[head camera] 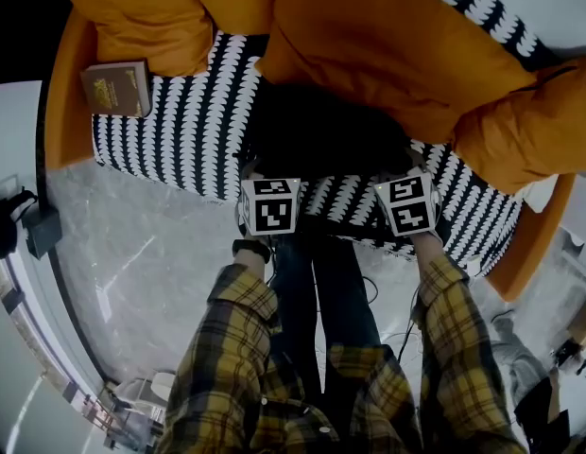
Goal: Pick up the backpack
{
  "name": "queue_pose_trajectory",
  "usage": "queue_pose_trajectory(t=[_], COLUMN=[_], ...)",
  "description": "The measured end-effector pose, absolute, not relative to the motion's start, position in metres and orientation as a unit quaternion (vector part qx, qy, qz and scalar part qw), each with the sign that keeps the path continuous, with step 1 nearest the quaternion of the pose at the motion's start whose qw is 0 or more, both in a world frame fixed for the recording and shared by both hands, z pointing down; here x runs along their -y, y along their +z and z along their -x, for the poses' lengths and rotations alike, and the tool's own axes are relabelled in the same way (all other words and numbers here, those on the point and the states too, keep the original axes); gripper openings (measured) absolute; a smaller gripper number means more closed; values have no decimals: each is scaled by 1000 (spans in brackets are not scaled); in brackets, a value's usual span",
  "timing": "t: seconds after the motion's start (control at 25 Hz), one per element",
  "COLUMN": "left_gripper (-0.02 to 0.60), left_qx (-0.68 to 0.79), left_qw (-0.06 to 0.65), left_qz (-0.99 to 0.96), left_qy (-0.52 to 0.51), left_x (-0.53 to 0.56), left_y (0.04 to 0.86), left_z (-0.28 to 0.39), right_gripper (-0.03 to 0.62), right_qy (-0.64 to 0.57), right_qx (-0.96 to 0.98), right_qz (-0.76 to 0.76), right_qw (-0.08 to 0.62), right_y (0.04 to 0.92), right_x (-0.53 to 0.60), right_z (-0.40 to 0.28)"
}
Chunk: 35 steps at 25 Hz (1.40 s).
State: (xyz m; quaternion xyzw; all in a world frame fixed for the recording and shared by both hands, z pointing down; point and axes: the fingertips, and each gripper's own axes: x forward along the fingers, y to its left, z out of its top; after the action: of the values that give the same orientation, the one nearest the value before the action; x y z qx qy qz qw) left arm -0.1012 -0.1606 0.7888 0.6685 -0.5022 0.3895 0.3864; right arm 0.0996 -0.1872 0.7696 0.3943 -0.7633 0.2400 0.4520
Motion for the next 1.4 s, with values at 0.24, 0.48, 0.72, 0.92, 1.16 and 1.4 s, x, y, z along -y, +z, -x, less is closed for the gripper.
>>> queue_pose_trajectory(t=[0.24, 0.48, 0.72, 0.92, 1.16, 1.4], left_gripper=[38, 38, 38, 38, 38, 38], left_qx=[503, 513, 519, 531, 546, 556], left_qw=[382, 371, 360, 357, 360, 340], left_qz=[-670, -672, -678, -676, -670, -684], left_qy=[389, 384, 376, 365, 351, 326], left_x=[164, 166, 163, 157, 139, 134], left_y=[790, 780, 759, 748, 718, 676], left_z=[109, 118, 116, 120, 122, 120], right_gripper=[31, 31, 30, 31, 30, 31], right_qy=[229, 218, 211, 209, 208, 193], right_qx=[766, 772, 773, 777, 780, 785], right_qz=[-397, -403, -407, -406, -411, -427], right_qw=[452, 441, 438, 434, 423, 404], right_y=[770, 755, 738, 731, 704, 660], right_x=[190, 194, 190, 180, 162, 158], right_z=[-91, -82, -85, -83, -81, -84])
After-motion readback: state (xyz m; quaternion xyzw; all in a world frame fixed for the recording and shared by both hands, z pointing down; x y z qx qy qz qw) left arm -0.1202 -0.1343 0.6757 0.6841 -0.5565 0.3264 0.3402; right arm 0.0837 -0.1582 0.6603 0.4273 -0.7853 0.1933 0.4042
